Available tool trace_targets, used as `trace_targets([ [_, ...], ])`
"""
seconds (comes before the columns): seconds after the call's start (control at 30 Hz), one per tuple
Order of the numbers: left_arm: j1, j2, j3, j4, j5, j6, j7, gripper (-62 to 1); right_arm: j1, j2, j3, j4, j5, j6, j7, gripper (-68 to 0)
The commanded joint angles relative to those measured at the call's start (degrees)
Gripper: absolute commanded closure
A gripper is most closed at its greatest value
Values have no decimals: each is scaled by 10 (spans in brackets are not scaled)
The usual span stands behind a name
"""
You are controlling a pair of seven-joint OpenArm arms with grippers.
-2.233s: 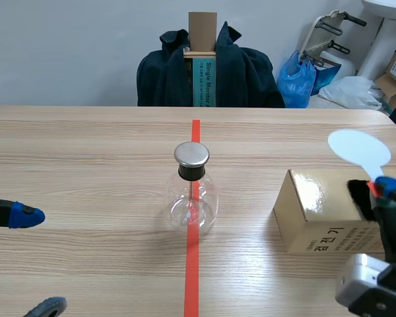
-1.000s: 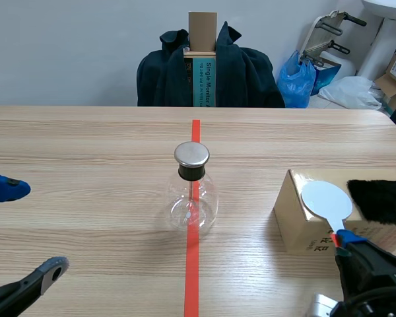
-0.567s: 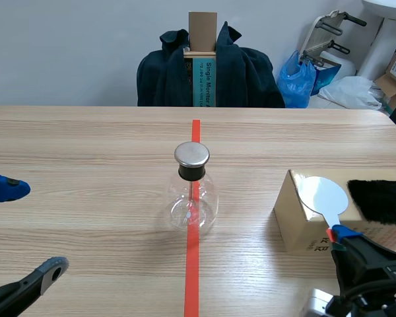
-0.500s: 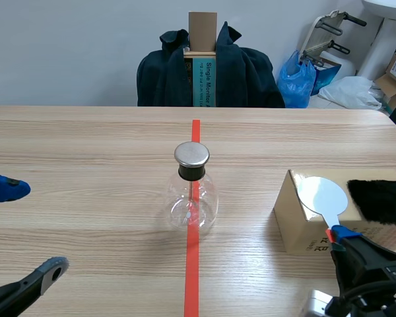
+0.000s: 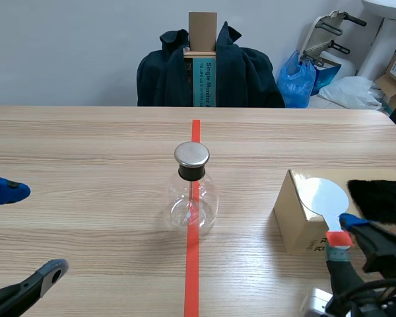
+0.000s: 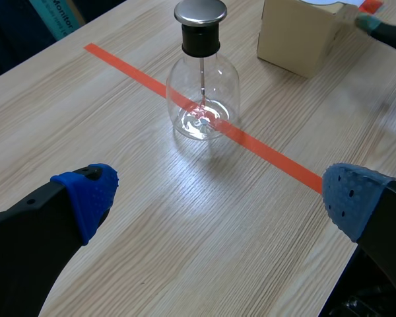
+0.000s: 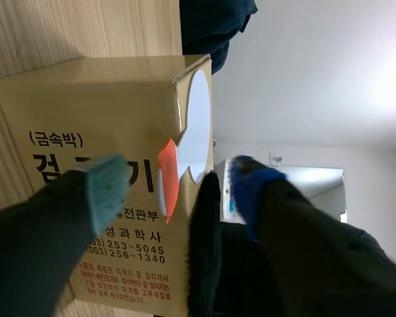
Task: Do the electroscope experiment.
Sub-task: 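Put the plate down on the right, then return to the home posture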
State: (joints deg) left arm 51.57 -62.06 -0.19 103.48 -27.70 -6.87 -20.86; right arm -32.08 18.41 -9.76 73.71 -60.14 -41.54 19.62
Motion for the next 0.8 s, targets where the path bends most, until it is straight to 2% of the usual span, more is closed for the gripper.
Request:
trace_targets([
  [0.0,-3,3,0,5,-4,-1,-1,-623,7,0,3,9,2,-33,0,-552],
  [0.07,-3,3,0,5,-4,-1,0,-623,7,0,3,9,4,-33,-1,-679],
  [0.2,-3,3,0,5,-4,-1,0,-623,7,0,3,9,9,-33,-9,-679],
  [0.47,-3,3,0,5,-4,-1,11,-623,4,5,5,11,82,-33,-3,-679],
  [0.6,-3,3,0,5,-4,-1,12,-623,-7,23,8,16,141,-31,41,-679],
  [0.7,-3,3,0,5,-4,-1,13,-623,-36,46,8,32,187,-6,83,-679],
  [0.77,-3,3,0,5,-4,-1,13,-623,-63,61,8,57,221,2,108,-679],
])
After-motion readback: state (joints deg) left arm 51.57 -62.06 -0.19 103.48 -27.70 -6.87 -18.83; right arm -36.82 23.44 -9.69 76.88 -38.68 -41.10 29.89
